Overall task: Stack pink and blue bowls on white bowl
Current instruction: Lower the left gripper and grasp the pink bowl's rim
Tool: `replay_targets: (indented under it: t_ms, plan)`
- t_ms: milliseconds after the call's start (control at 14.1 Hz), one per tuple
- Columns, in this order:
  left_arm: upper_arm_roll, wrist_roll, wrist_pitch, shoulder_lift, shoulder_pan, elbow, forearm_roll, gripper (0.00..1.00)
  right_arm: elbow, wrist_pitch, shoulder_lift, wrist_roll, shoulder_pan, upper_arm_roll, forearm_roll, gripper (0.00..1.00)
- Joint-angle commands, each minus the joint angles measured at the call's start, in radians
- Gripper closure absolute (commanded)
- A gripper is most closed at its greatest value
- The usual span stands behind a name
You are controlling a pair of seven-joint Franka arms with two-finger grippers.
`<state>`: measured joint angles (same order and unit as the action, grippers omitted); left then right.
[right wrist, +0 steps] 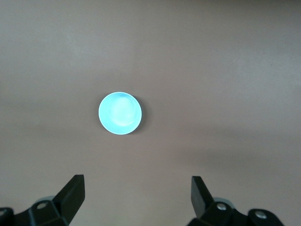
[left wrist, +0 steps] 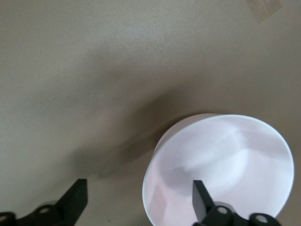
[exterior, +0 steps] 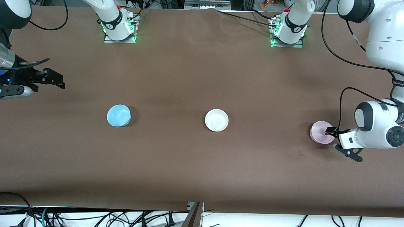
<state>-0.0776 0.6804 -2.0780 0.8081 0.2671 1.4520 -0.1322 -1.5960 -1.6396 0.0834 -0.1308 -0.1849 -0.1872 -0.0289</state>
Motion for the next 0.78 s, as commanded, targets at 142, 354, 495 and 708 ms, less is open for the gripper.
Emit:
replay_targets:
  t_ms: [142,354,495,708]
  plan:
    - [-0.008,0.119,-0.001,0.008,0.012,-0.022,-0.009,1.00,0.008,0.014,-0.001,-0.007,0.005,-0.001,-0.009,0.00]
    - [-0.008,0.122,0.001,0.011,0.012,-0.022,-0.004,1.00,0.010,0.014,-0.002,-0.007,0.010,-0.001,-0.008,0.00]
    - [-0.010,0.122,0.003,0.009,0.011,-0.022,-0.004,1.00,0.010,0.014,-0.002,-0.009,0.010,-0.001,-0.003,0.00]
    - [-0.011,0.122,0.004,0.005,0.012,-0.022,-0.003,1.00,0.011,0.009,-0.002,-0.016,0.010,-0.001,0.009,0.00]
